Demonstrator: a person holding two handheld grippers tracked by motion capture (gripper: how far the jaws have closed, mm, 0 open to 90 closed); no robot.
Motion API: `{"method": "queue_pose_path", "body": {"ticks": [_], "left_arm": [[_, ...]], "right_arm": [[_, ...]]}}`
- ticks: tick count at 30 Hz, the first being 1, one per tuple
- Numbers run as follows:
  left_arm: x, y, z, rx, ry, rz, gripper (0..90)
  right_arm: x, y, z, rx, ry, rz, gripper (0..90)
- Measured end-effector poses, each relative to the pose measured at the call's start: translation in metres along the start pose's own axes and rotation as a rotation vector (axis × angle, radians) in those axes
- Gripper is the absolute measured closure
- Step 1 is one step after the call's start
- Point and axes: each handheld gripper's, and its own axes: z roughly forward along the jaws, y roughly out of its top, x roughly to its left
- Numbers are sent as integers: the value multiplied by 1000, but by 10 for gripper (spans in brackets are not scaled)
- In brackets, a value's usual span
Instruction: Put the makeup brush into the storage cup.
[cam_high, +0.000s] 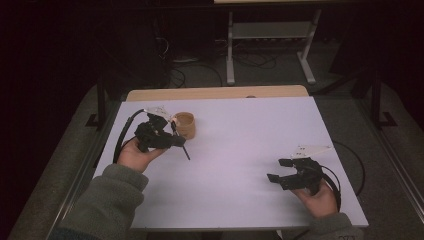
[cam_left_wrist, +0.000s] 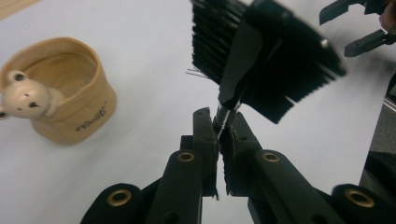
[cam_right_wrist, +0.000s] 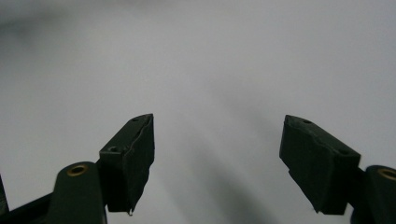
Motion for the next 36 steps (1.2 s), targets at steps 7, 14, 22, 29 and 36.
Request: {"method": "queue_pose_path", "body": {"ticks": [7,14,22,29,36], "left_arm": [[4,14,-7,24,37,12,852],[11,30,-13,31,65,7,852],[21,50,-17,29,103,-3,852],[28,64,-13,32,115,-14,851],[37,74,-9,27,138,-39,852]], "right_arm": [[0,0,-2,-1,-17,-15,255],[1,0,-3,-6,-23,-15,254],[0,0,-4,-18,-22,-16,250],[-1,1,-5,-27,-27,-30,247],[-1,1,-5,-25,-24,-21,247]]}}
